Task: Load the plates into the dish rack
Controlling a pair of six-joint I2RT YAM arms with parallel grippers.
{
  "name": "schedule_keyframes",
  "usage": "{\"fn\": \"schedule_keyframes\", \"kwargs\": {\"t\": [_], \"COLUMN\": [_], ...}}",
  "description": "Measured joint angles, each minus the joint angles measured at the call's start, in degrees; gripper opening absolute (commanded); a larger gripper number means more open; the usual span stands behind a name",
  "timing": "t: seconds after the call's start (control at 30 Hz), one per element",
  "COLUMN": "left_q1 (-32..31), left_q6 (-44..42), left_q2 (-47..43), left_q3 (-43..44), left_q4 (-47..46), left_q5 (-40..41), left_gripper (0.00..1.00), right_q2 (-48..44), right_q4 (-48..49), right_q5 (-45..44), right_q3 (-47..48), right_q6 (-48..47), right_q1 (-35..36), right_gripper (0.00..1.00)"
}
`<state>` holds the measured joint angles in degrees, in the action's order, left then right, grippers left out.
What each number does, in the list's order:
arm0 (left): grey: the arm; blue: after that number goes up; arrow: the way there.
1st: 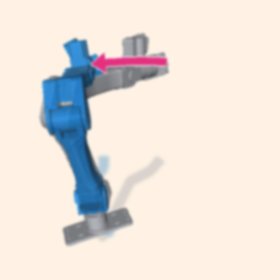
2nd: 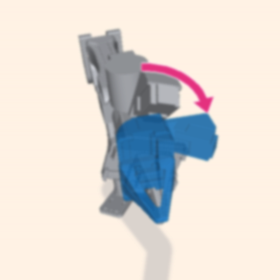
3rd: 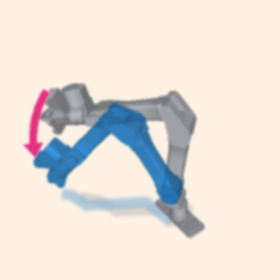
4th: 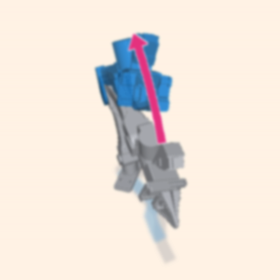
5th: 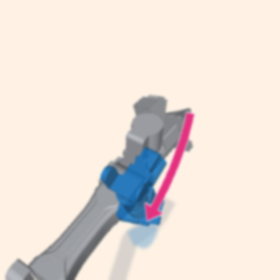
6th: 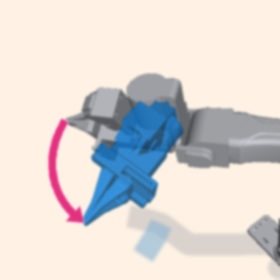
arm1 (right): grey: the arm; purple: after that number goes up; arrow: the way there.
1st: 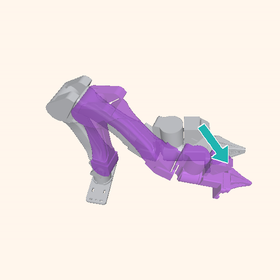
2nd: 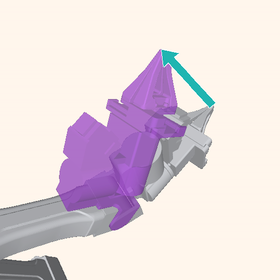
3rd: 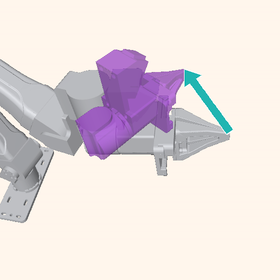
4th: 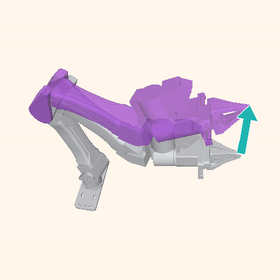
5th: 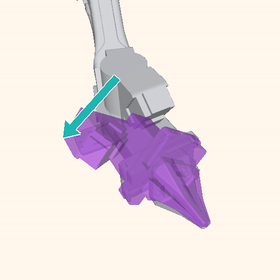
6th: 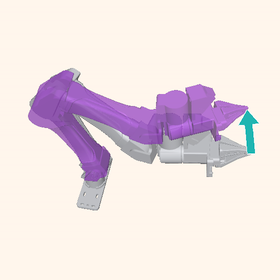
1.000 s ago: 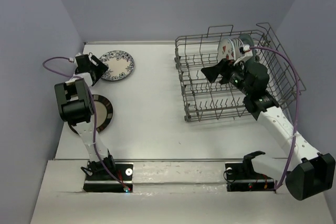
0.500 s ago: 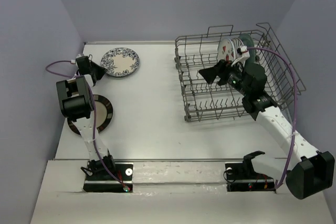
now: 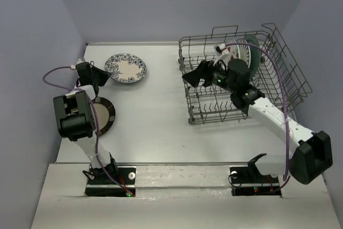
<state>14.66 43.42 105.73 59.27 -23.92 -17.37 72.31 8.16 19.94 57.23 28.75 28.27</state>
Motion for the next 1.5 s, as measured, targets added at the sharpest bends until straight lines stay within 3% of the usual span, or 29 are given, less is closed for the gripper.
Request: {"fn": "schedule_keyframes", "kwargs": {"t": [0.33,0.53,0.8,0.87,0.93,0.97,1.0,1.03,1.13,1.23,1.33,1.37,1.5], "left_q1": [-7.69,-10.6,-11.98,-12.31,-12.48,-12.7,-12.74,-12.74,-12.72,-11.96,-12.46,-12.48,-12.76], "left_q6": [3.23,3.61,1.99,1.88,1.86,1.84,1.81,1.75,0.87,1.36,1.99,2.12,0.17], "left_q2": [-35.6,-47.87,-55.36,-56.17,-56.68,-56.87,-57.02,-57.09,-57.16,-57.27,-59.01,-60.46,-66.05], "left_q3": [-19.63,-27.54,-32.0,-32.5,-32.68,-32.68,-32.68,-32.68,-32.72,-33.57,-33.66,-33.68,-33.66], "left_q4": [-5.03,-6.25,-4.07,-4.17,-4.2,-4.35,-4.63,-4.81,-4.96,-5.46,-6.67,-6.69,-5.84], "left_q5": [-2.67,-9.14,-13.75,-15.3,-16.74,-17.4,-18.12,-18.45,-19.37,-19.41,-21.0,-21.68,-23.56], "left_gripper": [0.06,0.06,0.06,0.06,0.06,0.06,0.06,0.06,0.23,0.65,0.84,0.99,0.99], "right_q2": [13.42,17.38,19.63,20.94,22.32,22.99,23.32,23.67,23.58,22.49,20.9,20.2,15.47], "right_q4": [-4.42,-9.64,-10.08,-8.5,-6.78,-6.19,-5.88,-4.96,-1.77,1.03,1.77,1.97,-1.03], "right_q5": [0.42,-0.11,0.76,3.74,7.13,8.76,9.92,11.43,15.15,18.1,18.36,18.38,17.25], "right_q3": [14.29,18.53,18.53,18.34,17.81,17.64,17.55,17.27,15.67,14.4,12.37,11.58,10.08], "right_q6": [-1.44,-3.56,-2.75,-1.75,-0.52,0.11,0.57,1.09,3.37,5.27,6.14,6.73,6.58], "right_q1": [2.97,2.95,2.93,2.93,2.93,2.93,2.93,2.93,2.93,2.45,2.49,2.45,-0.76], "right_gripper": [1.0,1.0,0.94,0.9,0.77,0.66,0.45,0.36,0.07,0.07,0.07,0.07,0.07]}}
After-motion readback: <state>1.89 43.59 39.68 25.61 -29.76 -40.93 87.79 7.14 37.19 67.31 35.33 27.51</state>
